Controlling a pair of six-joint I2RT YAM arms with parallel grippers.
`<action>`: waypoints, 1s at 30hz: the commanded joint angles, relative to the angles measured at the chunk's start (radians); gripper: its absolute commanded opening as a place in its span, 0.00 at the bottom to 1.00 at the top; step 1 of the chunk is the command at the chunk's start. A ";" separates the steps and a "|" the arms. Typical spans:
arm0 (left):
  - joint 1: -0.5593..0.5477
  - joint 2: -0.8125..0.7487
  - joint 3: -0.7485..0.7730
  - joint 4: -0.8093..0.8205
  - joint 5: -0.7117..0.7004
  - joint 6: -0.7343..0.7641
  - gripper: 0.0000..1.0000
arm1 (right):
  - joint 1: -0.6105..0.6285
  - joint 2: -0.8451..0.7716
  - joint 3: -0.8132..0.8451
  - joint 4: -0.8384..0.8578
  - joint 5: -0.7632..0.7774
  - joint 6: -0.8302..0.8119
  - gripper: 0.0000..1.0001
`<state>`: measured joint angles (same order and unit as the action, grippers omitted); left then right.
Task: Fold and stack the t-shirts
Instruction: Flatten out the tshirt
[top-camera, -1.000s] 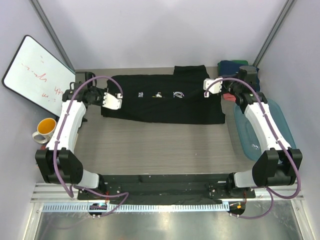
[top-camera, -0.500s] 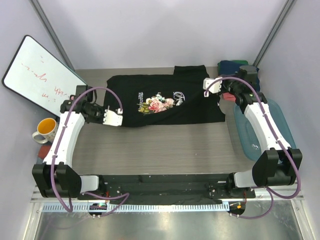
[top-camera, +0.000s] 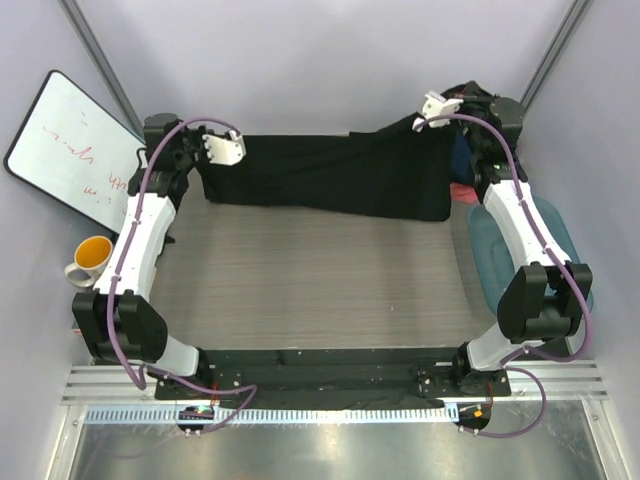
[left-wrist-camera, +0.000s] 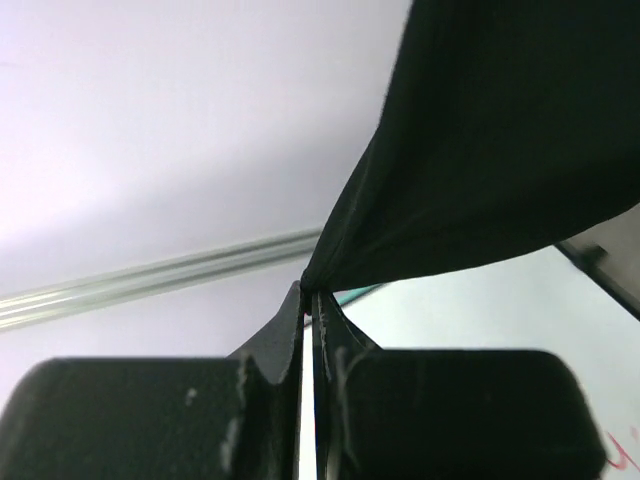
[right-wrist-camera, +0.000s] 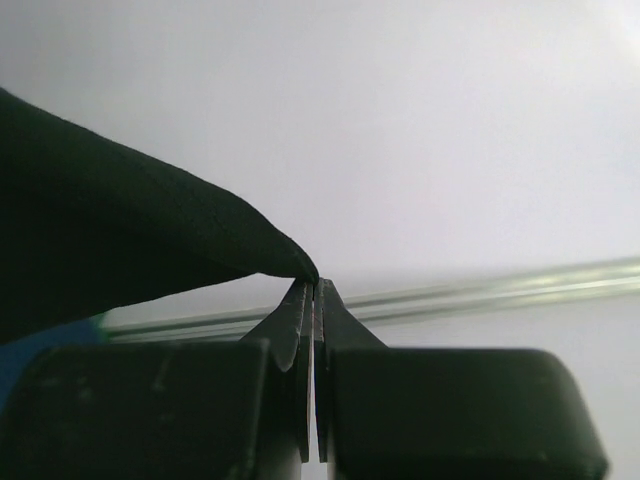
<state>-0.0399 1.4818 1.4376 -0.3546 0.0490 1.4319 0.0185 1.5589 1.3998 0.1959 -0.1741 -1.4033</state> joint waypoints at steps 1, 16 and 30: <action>-0.051 -0.041 0.014 0.187 -0.040 -0.042 0.00 | -0.005 0.001 0.108 0.246 0.071 0.055 0.01; -0.140 0.314 0.825 0.454 -0.212 0.212 0.00 | -0.052 0.173 0.537 0.211 0.055 0.089 0.01; -0.023 -0.044 0.347 0.331 0.049 0.225 0.00 | -0.169 0.197 0.798 0.269 0.070 0.064 0.01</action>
<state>-0.1123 1.6131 1.9553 0.0521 -0.0269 1.6573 -0.0856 1.7611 2.0579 0.3664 -0.1444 -1.3346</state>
